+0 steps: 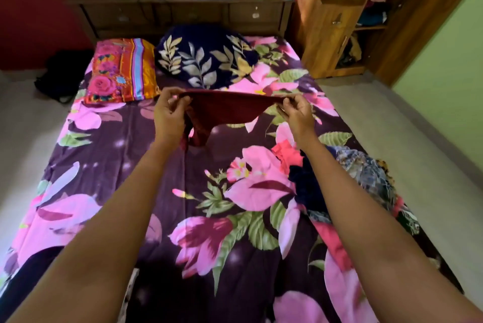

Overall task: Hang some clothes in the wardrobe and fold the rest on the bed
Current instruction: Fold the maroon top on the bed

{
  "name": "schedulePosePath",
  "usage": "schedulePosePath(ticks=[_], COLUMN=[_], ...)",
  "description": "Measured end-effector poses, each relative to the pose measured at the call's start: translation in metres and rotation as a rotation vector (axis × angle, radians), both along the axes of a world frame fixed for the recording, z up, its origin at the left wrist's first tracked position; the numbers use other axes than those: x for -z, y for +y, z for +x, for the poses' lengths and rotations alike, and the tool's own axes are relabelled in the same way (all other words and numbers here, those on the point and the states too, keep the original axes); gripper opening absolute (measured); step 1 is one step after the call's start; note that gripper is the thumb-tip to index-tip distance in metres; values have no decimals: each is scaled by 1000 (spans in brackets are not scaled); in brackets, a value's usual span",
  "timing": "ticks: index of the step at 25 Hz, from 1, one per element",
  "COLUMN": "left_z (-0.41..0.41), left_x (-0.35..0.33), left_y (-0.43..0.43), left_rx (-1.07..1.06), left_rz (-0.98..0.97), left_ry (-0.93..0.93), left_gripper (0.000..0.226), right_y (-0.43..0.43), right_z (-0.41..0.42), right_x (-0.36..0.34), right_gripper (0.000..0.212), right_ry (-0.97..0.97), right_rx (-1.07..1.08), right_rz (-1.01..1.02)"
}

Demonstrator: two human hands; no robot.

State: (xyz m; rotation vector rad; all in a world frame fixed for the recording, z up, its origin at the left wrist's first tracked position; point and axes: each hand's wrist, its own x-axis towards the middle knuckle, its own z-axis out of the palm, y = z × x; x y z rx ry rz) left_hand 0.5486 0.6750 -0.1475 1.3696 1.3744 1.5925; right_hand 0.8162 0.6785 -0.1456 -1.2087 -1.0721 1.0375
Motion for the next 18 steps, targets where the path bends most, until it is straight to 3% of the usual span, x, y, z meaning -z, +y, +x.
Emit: schedulePosePath(ticks=[3,6,9,13,18], left_z=[-4,-9,-13,-12,-14], left_x=[81,165,219,269,321], left_y=[-49,-108,-161,-212,-265], left_rx=[-92,-5,232,408,487], left_rz=[-193,-359,-560,-721,-910], left_ry=[257,507,549,568,709], left_gripper=[11,17,36,11,20], right_y=[-41,-95,-145,-205,-258], right_z=[9,20,29,36,35], right_x=[76,164,228,264,307], right_gripper=[27,27,17,20,21], right_ry=[-175,-362,-544,-701,-840], right_rx=[-31,-103,-202,-360,-547], right_rz=[-196,-436,-627,-751,-836])
